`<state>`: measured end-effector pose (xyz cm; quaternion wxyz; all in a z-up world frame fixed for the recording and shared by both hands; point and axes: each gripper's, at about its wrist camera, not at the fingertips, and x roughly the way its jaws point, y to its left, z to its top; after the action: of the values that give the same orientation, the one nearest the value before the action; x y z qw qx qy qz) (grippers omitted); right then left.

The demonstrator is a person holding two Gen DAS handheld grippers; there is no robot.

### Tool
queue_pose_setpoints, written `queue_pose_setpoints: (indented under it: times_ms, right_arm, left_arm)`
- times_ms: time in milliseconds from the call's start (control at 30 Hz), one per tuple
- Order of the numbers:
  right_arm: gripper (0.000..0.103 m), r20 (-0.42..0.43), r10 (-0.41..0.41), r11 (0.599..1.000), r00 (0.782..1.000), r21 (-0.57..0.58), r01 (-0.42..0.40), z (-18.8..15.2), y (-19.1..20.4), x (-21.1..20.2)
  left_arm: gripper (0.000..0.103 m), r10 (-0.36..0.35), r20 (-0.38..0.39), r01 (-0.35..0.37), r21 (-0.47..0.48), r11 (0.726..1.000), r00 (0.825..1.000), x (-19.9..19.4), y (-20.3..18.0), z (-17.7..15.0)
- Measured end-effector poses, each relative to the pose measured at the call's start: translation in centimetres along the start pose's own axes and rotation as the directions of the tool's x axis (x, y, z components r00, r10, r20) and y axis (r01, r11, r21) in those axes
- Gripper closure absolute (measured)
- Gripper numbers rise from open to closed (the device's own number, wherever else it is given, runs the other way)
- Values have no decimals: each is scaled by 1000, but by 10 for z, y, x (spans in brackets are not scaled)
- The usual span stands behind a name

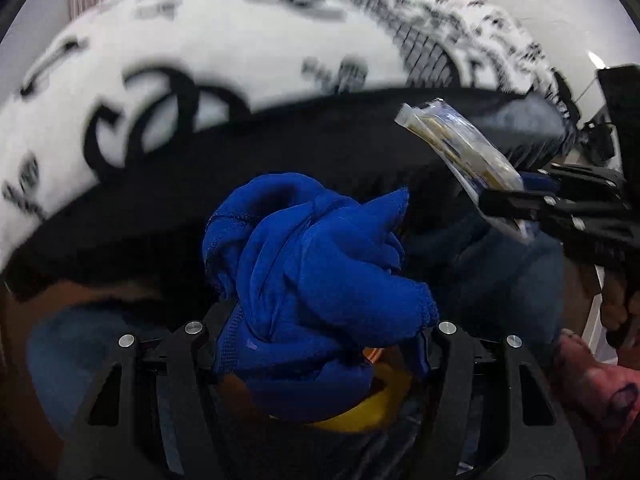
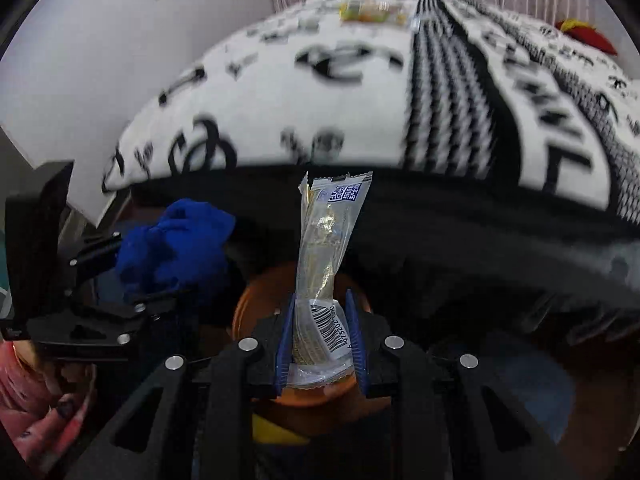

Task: Collect trash
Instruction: 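Drop the blue cloth into the bucket with the left tool while the right tool drops the packet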

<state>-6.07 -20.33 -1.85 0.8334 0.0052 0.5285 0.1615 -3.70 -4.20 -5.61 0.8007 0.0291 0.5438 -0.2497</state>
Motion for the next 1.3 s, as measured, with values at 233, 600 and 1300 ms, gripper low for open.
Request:
queue_pose_setpoints:
  times_ms: [233, 600, 1300]
  right_arm:
    - [78, -154, 53, 996, 987, 76, -42, -24, -1, 68]
    - [77, -275, 78, 992, 958, 114, -48, -36, 1, 121]
    - [22, -252, 40, 984, 967, 179, 6, -35, -13, 120]
  left_arm:
    - [40, 3, -219, -29, -115, 993, 976, 70, 26, -23]
    - [40, -8, -330, -46, -157, 987, 944, 113, 39, -42]
    - [18, 3, -302, -56, -167, 984, 953, 114, 37, -35]
